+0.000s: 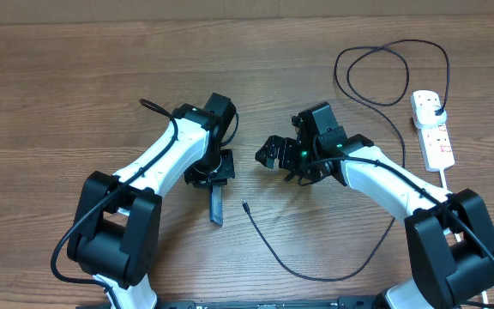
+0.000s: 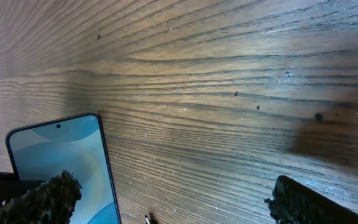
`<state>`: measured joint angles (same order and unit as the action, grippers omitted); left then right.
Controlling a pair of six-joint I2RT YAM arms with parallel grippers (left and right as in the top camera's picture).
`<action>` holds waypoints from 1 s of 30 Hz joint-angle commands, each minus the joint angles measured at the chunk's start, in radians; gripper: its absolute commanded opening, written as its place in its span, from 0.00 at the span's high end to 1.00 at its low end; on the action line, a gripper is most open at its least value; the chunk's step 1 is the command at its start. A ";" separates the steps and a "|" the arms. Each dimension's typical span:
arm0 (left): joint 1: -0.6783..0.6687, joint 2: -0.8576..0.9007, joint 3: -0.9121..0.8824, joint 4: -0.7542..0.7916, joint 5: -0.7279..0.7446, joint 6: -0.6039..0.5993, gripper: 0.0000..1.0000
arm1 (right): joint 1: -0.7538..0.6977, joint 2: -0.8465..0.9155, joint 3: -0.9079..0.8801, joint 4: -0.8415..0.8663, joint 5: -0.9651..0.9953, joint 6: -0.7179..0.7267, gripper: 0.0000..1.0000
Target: Plug charger to phone and switch on socket
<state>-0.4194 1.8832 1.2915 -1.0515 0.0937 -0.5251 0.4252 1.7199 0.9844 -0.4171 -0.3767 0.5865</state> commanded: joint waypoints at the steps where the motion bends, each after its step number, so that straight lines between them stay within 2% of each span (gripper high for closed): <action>1: -0.008 -0.005 0.018 -0.001 0.013 -0.014 0.73 | -0.002 -0.007 -0.008 0.003 0.010 -0.009 0.00; 11: -0.061 -0.005 0.013 0.014 0.006 -0.040 0.78 | -0.002 -0.007 -0.008 0.003 0.010 -0.008 0.00; 16: -0.073 -0.005 0.011 0.015 -0.024 -0.040 0.78 | -0.002 -0.007 -0.008 0.003 0.010 -0.010 0.00; 20: -0.073 -0.005 0.006 0.015 -0.024 -0.040 0.82 | -0.002 -0.007 -0.008 0.003 0.010 -0.012 0.00; 30: -0.073 -0.005 -0.003 0.008 -0.026 -0.040 0.81 | -0.002 -0.007 -0.008 0.003 0.010 -0.012 0.00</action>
<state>-0.4896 1.8832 1.2911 -1.0409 0.0780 -0.5518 0.4252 1.7199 0.9844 -0.4175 -0.3771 0.5831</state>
